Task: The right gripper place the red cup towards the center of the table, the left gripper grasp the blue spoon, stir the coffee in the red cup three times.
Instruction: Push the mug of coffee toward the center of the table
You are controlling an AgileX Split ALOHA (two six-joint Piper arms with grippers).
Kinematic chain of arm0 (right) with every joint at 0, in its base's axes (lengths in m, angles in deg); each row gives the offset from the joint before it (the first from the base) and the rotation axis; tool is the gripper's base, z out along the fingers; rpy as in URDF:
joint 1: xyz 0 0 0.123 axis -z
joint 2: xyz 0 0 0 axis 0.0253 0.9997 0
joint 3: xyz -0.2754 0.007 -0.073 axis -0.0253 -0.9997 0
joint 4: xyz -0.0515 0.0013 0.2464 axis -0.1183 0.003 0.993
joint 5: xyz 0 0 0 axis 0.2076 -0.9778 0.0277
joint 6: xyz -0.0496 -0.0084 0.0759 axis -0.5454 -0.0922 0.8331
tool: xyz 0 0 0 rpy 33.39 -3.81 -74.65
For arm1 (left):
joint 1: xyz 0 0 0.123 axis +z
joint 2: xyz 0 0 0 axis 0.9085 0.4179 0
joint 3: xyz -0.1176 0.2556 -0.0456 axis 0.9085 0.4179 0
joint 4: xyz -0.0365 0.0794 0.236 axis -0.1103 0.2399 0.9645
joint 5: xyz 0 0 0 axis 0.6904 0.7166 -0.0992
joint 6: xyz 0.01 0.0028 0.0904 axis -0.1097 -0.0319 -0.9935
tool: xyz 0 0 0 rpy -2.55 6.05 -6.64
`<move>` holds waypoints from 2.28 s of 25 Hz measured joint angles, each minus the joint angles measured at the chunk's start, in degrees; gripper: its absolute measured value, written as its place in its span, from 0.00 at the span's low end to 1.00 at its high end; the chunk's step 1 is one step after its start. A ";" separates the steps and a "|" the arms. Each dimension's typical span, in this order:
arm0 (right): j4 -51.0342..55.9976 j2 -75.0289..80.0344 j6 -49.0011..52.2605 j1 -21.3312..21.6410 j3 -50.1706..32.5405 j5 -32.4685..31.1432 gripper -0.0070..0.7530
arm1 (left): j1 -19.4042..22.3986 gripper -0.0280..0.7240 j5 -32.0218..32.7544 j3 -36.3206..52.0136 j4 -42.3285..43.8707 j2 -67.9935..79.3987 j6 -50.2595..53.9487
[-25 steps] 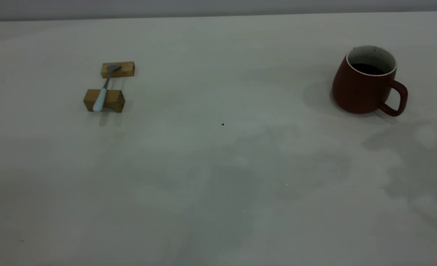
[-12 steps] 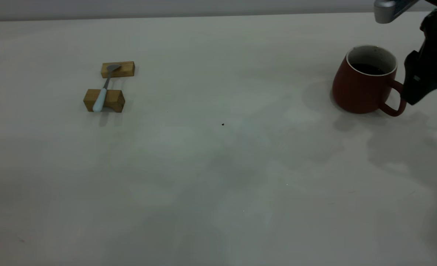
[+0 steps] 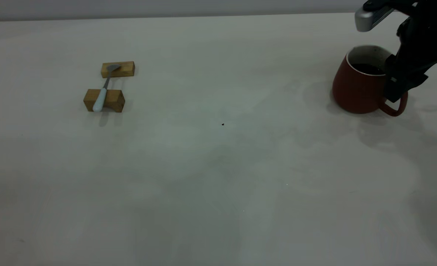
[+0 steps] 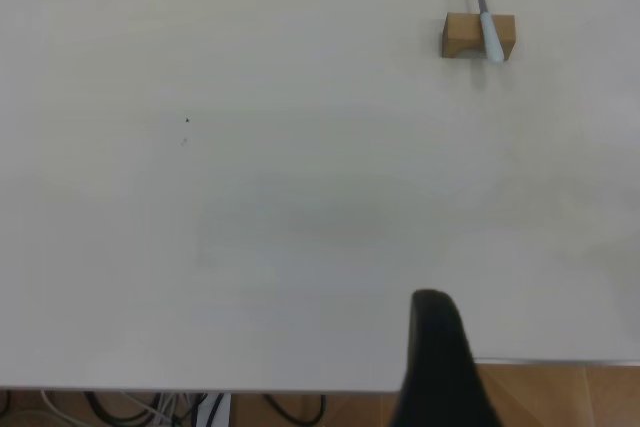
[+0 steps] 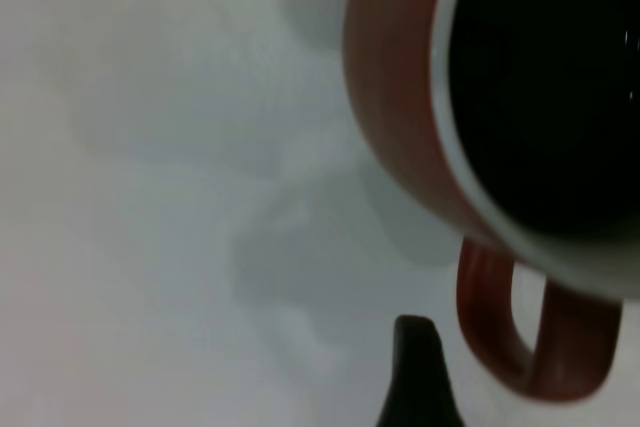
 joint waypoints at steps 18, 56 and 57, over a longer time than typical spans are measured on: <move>1.75 3.90 0.15 1.05 1.35 2.56 0.51 | 0.00 0.80 0.00 0.00 0.00 0.00 0.00; 0.68 4.39 10.27 -17.01 5.05 -0.71 0.24 | 0.00 0.80 0.00 0.00 0.00 0.00 0.00; 0.28 4.39 10.87 -17.41 5.60 -0.94 0.24 | 0.00 0.80 0.00 0.00 0.00 0.00 0.00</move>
